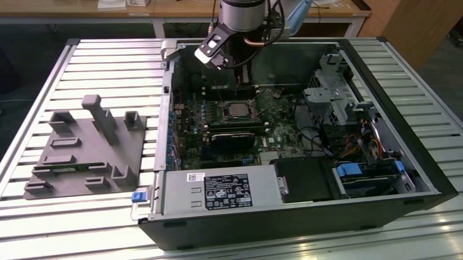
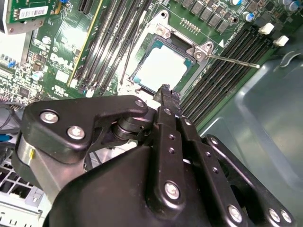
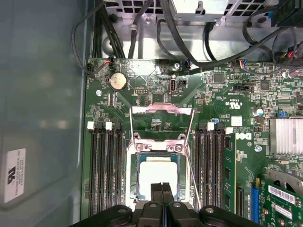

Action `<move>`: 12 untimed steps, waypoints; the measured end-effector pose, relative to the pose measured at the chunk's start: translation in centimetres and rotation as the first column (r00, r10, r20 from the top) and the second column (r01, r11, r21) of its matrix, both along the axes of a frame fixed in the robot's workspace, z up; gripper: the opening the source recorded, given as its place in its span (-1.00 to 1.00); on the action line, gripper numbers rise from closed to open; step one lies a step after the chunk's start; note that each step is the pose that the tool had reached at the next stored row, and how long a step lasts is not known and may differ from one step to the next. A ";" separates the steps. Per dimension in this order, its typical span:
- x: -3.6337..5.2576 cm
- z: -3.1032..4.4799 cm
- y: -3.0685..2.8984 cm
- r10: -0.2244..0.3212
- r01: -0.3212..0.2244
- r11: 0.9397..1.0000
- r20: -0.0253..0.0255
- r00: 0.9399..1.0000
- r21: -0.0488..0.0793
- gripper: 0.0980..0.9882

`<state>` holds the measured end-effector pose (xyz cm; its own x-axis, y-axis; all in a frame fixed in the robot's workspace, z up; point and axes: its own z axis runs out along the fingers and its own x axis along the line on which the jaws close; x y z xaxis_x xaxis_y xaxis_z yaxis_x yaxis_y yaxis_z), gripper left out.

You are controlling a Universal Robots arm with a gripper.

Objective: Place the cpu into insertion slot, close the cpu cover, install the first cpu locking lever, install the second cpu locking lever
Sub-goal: 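Close the cpu cover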

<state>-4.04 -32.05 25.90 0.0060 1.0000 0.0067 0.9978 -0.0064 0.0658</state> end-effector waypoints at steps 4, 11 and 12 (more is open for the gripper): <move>0.00 0.60 0.00 0.000 0.000 1.000 0.000 1.000 0.000 -0.98; 0.06 0.80 0.00 0.000 0.000 1.000 0.000 1.000 0.000 -0.98; 0.17 0.81 0.00 0.000 0.000 1.000 0.000 1.000 0.000 -0.98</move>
<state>-3.87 -32.05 26.70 0.0058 1.0000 0.0065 0.9978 -0.0063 0.0656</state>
